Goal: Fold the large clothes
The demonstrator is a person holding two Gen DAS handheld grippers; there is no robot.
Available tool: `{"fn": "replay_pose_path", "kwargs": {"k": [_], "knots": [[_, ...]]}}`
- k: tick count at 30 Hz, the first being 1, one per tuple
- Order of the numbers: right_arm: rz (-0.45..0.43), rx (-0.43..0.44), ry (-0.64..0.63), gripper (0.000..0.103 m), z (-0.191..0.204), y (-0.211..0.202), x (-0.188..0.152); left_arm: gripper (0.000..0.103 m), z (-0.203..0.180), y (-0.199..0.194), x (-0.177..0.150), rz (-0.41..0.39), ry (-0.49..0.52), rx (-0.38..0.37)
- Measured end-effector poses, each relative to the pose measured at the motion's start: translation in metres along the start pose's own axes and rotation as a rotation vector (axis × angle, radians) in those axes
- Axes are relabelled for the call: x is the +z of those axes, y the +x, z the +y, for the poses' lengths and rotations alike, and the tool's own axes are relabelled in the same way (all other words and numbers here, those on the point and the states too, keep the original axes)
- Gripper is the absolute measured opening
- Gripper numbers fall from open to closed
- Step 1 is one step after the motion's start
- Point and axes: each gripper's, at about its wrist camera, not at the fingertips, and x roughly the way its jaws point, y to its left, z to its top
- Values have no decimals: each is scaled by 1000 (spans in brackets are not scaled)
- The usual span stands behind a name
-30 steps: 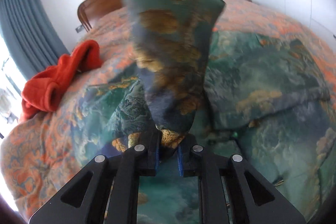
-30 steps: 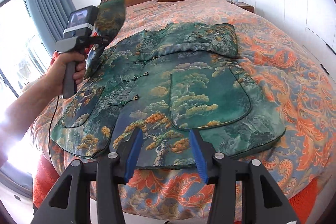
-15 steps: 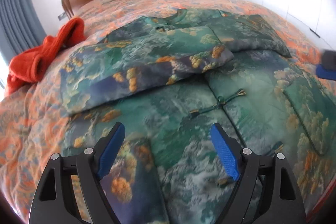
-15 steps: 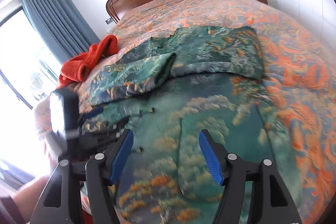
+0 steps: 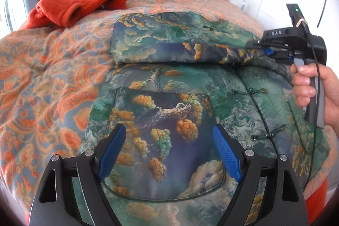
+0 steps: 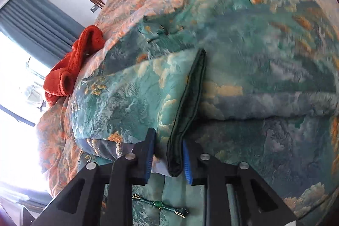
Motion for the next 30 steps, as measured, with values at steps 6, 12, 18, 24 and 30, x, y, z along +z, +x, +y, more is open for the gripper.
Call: {"fn": "replay_pose_path", "kwargs": {"k": [6,12,18,24,30], "knots": [[-226,-92,-209,19,32,-20,43,85,-1,3,10,-14,2,-23],[-89,-213,-181,27,2,47,50,85,4,14,15,27,11,-23],[-127,-243,-136,49,-7,18,46,87,24,14,52,26,-19,-52],[-279,-196,-301,49,32,-20,43,82,33,71,138,6,-44,-108],[-130,-146,-237,41,25,42,49,52,42,178,162,155,-48,-26]]}}
